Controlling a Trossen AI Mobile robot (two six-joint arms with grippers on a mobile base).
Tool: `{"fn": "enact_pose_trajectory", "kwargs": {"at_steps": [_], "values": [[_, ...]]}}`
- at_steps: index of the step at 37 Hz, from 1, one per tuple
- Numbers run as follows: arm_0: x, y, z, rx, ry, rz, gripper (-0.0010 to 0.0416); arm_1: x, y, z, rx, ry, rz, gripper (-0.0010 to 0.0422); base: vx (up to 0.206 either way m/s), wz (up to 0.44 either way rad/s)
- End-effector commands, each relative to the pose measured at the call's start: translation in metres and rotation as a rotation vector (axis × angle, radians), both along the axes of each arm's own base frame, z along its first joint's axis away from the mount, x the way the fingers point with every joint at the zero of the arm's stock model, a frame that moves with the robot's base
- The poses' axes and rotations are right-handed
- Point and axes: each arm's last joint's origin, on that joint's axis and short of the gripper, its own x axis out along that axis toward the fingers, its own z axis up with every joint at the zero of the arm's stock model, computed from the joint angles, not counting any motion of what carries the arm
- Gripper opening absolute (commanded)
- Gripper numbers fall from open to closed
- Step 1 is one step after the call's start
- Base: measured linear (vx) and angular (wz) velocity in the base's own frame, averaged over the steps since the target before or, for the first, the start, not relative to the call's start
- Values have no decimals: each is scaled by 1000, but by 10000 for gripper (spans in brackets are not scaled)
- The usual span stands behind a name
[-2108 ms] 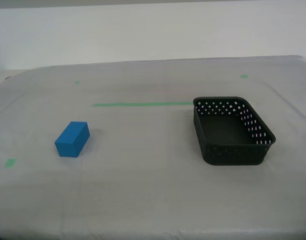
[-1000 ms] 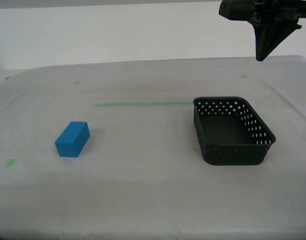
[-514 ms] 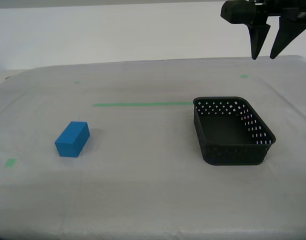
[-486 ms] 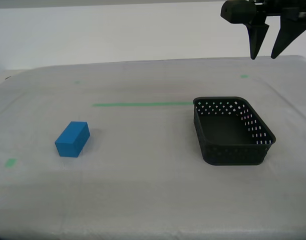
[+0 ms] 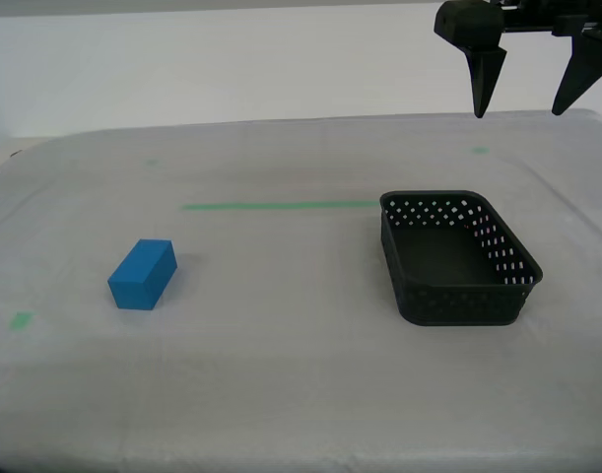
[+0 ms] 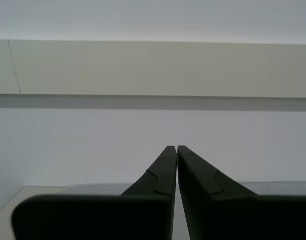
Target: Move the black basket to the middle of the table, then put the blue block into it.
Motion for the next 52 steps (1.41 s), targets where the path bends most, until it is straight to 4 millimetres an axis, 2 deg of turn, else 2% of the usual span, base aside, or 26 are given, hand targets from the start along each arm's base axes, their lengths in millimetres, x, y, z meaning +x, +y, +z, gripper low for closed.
{"fn": "enact_pose_trajectory", "kwargs": {"at_steps": [1,7,20,24,29,35,52], "values": [[0,0,0,3,3,-13,372,0,0,1,1,-5,0,0,0,0],[0,0,0,3,2,-17,405,0,0,1,1,-5,0,0,0,0],[0,0,0,3,3,-16,371,0,0,1,1,-5,0,0,0,0],[0,0,0,2,3,-16,376,0,0,1,1,-5,0,0,0,0],[0,0,0,-3,-3,-5,403,0,0,1,1,-5,0,0,0,0],[0,0,-1,-17,-6,-7,392,0,0,1,1,-5,0,0,0,0],[-6,-2,-32,-19,21,-32,397,0,0,1,1,-5,0,0,0,0]]}}
